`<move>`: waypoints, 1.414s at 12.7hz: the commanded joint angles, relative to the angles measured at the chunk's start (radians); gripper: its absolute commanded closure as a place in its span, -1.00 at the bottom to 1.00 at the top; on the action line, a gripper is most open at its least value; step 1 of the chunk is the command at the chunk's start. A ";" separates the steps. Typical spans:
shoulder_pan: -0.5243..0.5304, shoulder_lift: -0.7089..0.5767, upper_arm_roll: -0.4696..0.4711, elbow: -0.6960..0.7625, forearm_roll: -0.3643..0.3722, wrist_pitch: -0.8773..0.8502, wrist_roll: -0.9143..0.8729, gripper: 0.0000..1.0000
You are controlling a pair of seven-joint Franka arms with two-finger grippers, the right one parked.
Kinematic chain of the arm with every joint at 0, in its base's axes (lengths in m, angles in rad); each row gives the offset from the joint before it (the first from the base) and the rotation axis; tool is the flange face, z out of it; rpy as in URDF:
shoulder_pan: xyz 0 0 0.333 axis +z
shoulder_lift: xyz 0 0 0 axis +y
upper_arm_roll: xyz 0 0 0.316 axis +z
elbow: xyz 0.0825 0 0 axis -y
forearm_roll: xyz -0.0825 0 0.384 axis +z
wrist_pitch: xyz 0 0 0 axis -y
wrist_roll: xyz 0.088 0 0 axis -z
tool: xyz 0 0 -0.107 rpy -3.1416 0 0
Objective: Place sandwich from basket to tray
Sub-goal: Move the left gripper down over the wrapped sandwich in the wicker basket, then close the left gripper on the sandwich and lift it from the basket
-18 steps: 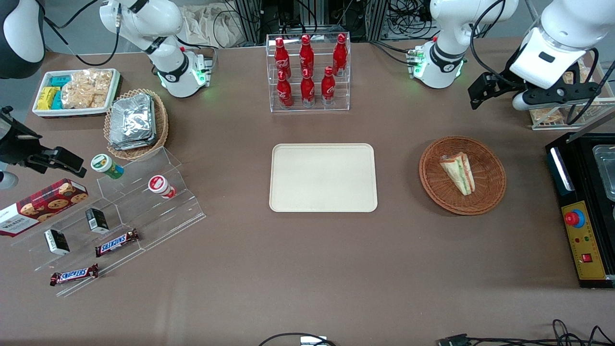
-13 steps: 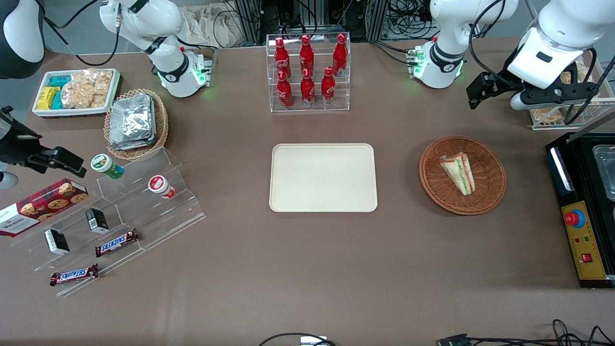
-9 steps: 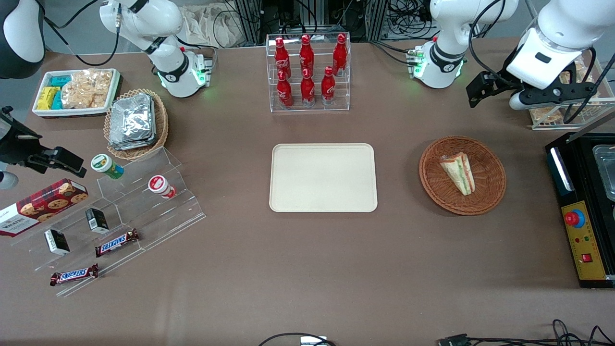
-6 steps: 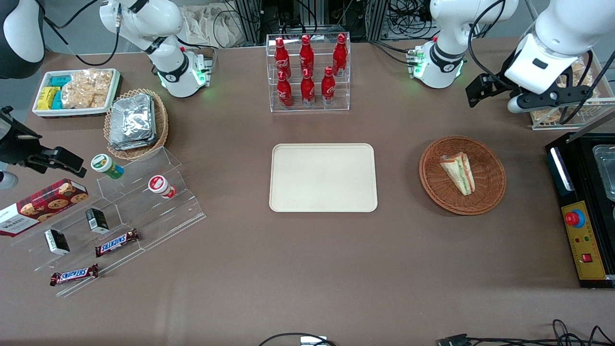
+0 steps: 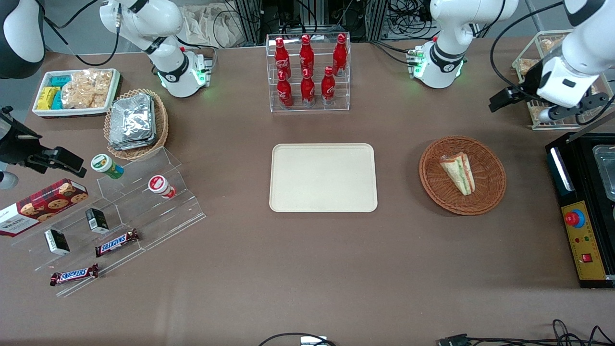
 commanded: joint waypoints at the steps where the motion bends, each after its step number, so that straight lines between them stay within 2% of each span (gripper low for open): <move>1: 0.005 -0.023 -0.008 -0.036 0.007 0.039 -0.018 -1.00; 4: 0.007 0.017 -0.006 -0.133 0.016 0.187 -0.038 -1.00; 5: 0.007 0.047 -0.006 -0.163 0.045 0.244 -0.044 -1.00; 9: 0.008 0.242 -0.002 -0.190 0.059 0.431 -0.135 -1.00; 13: 0.007 0.388 0.015 -0.310 0.057 0.738 -0.174 -1.00; 16: -0.001 0.485 0.014 -0.324 0.057 0.843 -0.208 -1.00; 18: -0.003 0.505 0.014 -0.324 0.053 0.857 -0.215 -1.00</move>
